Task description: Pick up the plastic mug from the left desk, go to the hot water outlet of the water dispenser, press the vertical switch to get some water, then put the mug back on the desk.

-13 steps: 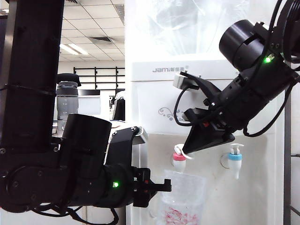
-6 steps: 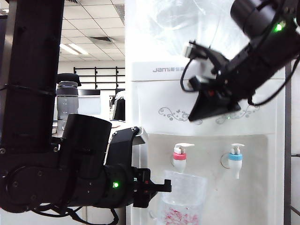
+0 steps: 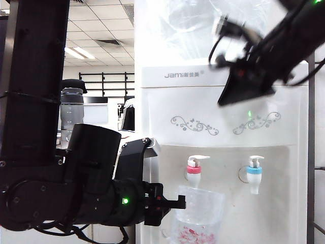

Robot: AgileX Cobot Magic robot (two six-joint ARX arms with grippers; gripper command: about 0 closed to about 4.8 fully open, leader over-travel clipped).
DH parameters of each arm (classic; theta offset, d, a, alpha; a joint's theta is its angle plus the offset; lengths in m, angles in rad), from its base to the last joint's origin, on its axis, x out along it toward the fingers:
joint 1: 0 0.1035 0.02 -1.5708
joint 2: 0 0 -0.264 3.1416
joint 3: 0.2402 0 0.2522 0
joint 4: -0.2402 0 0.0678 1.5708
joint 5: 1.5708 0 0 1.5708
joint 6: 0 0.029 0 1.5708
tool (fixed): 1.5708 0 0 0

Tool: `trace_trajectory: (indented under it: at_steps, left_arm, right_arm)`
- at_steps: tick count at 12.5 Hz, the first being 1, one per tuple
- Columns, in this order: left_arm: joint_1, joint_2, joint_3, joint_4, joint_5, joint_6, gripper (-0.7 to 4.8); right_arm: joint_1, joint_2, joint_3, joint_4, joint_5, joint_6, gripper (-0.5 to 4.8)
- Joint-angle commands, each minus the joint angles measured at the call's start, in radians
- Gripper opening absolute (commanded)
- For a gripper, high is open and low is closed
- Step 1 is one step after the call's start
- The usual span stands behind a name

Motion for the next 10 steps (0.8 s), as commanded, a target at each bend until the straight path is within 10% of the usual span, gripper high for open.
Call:
trace_trajectory:
  at_steps: [1, 10]
  left_arm:
    - [0.009, -0.009, 0.006, 0.053, -0.037, -0.006, -0.05]
    - [0.009, -0.009, 0.006, 0.053, -0.037, -0.006, -0.05]
  right_arm:
    - [0.001, -0.138, 0.005, -0.106, -0.014, 0.004, -0.06]
    - [0.001, -0.631, 0.005, -0.385, 0.014, 0.01, -0.06]
